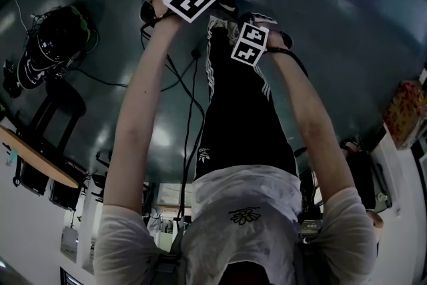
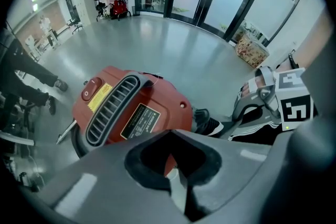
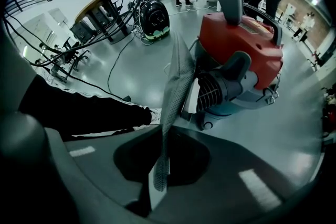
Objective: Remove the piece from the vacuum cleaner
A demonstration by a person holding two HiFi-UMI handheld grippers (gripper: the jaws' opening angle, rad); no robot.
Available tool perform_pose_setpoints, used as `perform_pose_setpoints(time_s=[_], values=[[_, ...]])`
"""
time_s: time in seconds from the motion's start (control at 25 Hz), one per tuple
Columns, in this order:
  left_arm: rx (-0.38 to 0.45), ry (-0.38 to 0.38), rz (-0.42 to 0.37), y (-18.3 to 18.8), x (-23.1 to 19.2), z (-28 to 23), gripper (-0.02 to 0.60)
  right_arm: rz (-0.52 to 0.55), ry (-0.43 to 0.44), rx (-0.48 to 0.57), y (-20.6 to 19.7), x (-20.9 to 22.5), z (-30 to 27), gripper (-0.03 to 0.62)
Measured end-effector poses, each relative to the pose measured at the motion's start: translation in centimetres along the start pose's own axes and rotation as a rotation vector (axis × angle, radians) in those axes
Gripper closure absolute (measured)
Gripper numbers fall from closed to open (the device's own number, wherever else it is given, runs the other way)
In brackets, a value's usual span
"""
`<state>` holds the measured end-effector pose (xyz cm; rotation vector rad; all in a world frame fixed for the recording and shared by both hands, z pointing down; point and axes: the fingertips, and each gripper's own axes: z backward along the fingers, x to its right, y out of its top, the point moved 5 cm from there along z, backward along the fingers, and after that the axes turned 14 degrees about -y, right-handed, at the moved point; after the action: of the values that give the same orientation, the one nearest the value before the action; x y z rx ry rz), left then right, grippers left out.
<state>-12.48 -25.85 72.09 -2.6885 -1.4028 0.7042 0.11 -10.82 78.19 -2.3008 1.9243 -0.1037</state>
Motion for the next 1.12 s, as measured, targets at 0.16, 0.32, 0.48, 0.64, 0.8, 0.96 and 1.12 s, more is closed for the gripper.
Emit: perform_pose_setpoints(time_s=[0.16,0.32,0.48,0.64,0.8,0.96,1.12], values=[[0.006,0.002,0.002,0.0,0.2,0.0,0.58,0.073,0.019,0.007,0.0,-0.5,0.1,0.558],[0.016,0.002,0.003,-0.1,0.8,0.0,0.58,0.083,0.078,0.004,0.0,-1.4,0.3,0.557],[0.011,0.019,0.003,0.1,0.7,-0.1,0.58,0.239,0.286,-0.024,-2.1,-9.6,0.8,0.559],[0.035,0.036,0.008,0.4,1.2,-0.2,0.58,-0.055,0.315,-0.045,-4.6,-13.3,1.9,0.557],[0.041,0.048,0.021,-0.3,0.9,0.3,0.581,-0.113,0.271,-0.014,-2.9,-11.2,2.5,0.557],[0.039,0.067,0.057,0.1,0.6,0.4,0.58,-0.157,0.22,-0.01,-2.3,-9.0,3.3,0.557],[0.239,0.028,0.316,-1.1,0.7,1.4,0.58,-0.203,0.166,-0.011,-2.1,-6.6,5.4,0.557]])
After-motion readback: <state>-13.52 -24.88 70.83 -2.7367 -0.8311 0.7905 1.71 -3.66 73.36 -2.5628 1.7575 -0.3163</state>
